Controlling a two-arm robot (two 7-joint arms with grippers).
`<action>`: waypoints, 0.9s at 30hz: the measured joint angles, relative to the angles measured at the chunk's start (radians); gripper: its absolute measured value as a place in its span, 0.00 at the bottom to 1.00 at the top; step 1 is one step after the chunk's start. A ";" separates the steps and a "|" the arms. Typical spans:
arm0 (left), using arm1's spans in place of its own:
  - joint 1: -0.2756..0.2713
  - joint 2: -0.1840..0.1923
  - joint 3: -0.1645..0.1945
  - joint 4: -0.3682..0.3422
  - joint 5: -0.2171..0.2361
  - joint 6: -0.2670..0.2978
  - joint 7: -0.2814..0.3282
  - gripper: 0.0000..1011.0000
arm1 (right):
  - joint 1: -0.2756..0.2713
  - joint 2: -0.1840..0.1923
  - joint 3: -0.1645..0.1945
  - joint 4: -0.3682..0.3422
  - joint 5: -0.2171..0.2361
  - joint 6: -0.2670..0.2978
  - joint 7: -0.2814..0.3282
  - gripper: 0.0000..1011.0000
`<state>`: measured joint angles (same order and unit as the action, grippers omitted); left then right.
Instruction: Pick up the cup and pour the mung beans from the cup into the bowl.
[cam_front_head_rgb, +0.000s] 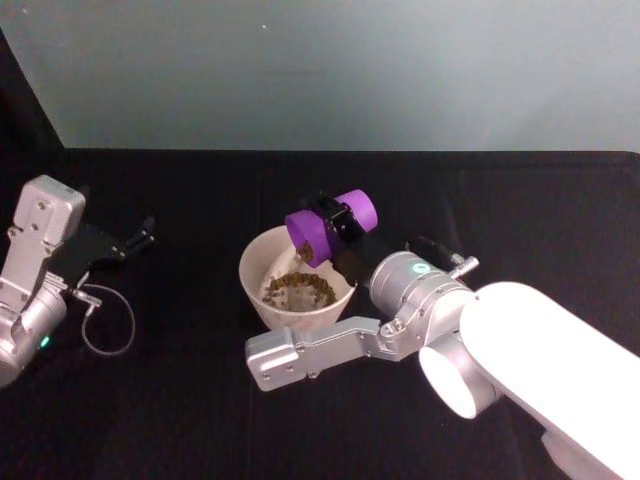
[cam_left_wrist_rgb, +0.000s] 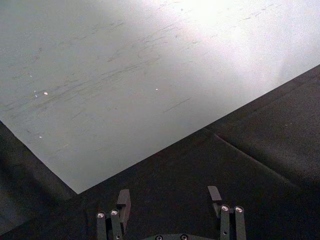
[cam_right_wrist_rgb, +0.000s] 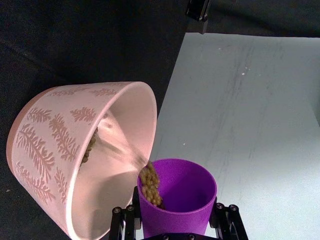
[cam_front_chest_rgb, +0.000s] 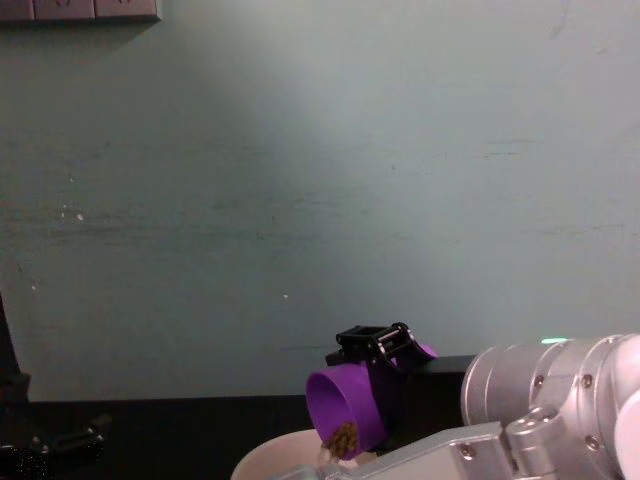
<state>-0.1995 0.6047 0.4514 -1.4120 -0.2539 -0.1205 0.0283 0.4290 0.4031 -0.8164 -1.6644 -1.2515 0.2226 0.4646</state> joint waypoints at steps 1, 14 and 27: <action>0.000 0.000 0.000 0.000 0.000 0.000 0.000 0.99 | 0.000 0.000 -0.001 0.000 -0.001 0.000 0.000 0.72; 0.000 0.000 0.000 0.000 0.000 0.000 0.000 0.99 | 0.007 0.002 -0.009 0.002 -0.010 -0.002 0.008 0.72; 0.000 0.000 0.000 0.000 0.000 0.000 0.000 0.99 | 0.019 0.007 -0.036 0.005 -0.065 0.005 0.016 0.72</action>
<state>-0.1995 0.6047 0.4514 -1.4120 -0.2539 -0.1205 0.0283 0.4483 0.4101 -0.8524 -1.6592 -1.3163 0.2273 0.4810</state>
